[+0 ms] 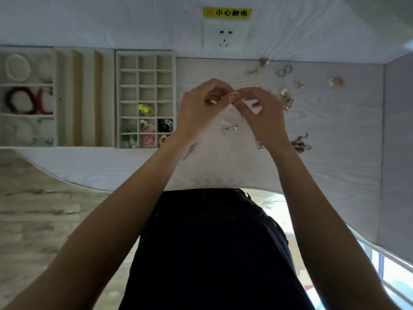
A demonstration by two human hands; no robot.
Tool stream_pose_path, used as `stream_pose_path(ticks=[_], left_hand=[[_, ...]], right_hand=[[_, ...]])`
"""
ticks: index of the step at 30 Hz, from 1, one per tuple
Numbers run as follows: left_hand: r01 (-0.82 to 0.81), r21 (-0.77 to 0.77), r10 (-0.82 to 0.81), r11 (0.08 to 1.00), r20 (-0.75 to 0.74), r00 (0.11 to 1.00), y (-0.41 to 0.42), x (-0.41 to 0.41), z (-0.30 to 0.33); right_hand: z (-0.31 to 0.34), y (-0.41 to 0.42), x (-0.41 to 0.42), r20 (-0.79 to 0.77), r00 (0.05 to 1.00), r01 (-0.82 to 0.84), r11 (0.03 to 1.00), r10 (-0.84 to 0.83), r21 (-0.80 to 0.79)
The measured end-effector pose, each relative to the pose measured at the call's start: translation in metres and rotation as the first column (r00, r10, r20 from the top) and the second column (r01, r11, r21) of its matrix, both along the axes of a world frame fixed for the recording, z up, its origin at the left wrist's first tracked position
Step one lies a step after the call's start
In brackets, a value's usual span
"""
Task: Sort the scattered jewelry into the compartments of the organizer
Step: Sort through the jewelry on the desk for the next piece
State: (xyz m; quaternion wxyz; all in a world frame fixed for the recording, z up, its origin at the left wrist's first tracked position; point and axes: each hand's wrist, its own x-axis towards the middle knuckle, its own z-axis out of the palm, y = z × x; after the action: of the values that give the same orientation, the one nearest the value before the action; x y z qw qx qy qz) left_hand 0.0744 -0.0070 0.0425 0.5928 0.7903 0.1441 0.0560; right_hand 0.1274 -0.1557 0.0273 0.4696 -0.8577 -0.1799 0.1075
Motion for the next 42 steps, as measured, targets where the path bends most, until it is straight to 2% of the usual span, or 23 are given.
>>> stream_pose_path(ticks=[2,4,8,10,12,14,18,20,24,30,35,42], left_hand=[[-0.034,-0.073,0.030,0.997,-0.043,0.999,0.019,-0.021,0.005],[-0.073,-0.090,0.062,0.993,-0.120,0.991,0.043,-0.046,0.001],[-0.221,-0.145,0.182,0.964,-0.242,0.953,0.081,-0.092,-0.016],[-0.327,-0.183,0.275,0.927,-0.263,0.925,0.093,-0.105,-0.020],[-0.353,-0.238,0.303,0.905,-0.223,0.926,0.105,-0.113,-0.020],[-0.329,-0.219,0.294,0.919,-0.176,0.939,0.116,-0.118,-0.022],[-0.247,0.043,0.250,0.968,-0.213,0.944,0.130,-0.117,-0.035],[-0.187,0.191,0.229,0.963,-0.224,0.947,0.135,-0.115,-0.044],[-0.081,0.399,0.174,0.913,-0.202,0.964,0.139,-0.110,-0.052],[-0.084,0.550,0.168,0.831,-0.106,0.980,0.150,-0.128,-0.055],[-0.008,0.700,0.014,0.714,-0.003,1.000,0.152,-0.133,-0.061],[0.085,0.838,-0.081,0.540,-0.049,0.995,0.151,-0.132,-0.069]], right_hand=[[0.004,0.014,-0.012,-0.048,0.993,-0.105,0.994,0.107,0.039],[0.003,0.036,-0.027,-0.228,0.951,-0.201,0.978,0.210,0.061],[-0.005,0.083,-0.055,-0.518,0.809,-0.216,0.960,0.278,0.177],[-0.005,0.104,-0.065,-0.578,0.756,-0.216,0.950,0.308,0.224],[-0.008,0.122,-0.072,-0.576,0.749,-0.244,0.945,0.327,0.219],[-0.013,0.135,-0.076,-0.529,0.796,-0.248,0.956,0.294,0.156],[-0.017,0.150,-0.074,-0.264,0.932,-0.285,0.952,0.249,-0.110],[-0.019,0.157,-0.072,-0.138,0.947,-0.315,0.922,0.290,-0.223],[-0.022,0.167,-0.073,-0.031,0.930,-0.347,0.846,0.367,-0.404],[-0.022,0.159,-0.071,0.068,0.945,-0.260,0.862,0.319,-0.435],[-0.026,0.159,-0.077,0.121,0.914,-0.283,0.823,0.387,-0.492],[-0.029,0.161,-0.085,0.228,0.845,-0.275,0.759,0.484,-0.590]])
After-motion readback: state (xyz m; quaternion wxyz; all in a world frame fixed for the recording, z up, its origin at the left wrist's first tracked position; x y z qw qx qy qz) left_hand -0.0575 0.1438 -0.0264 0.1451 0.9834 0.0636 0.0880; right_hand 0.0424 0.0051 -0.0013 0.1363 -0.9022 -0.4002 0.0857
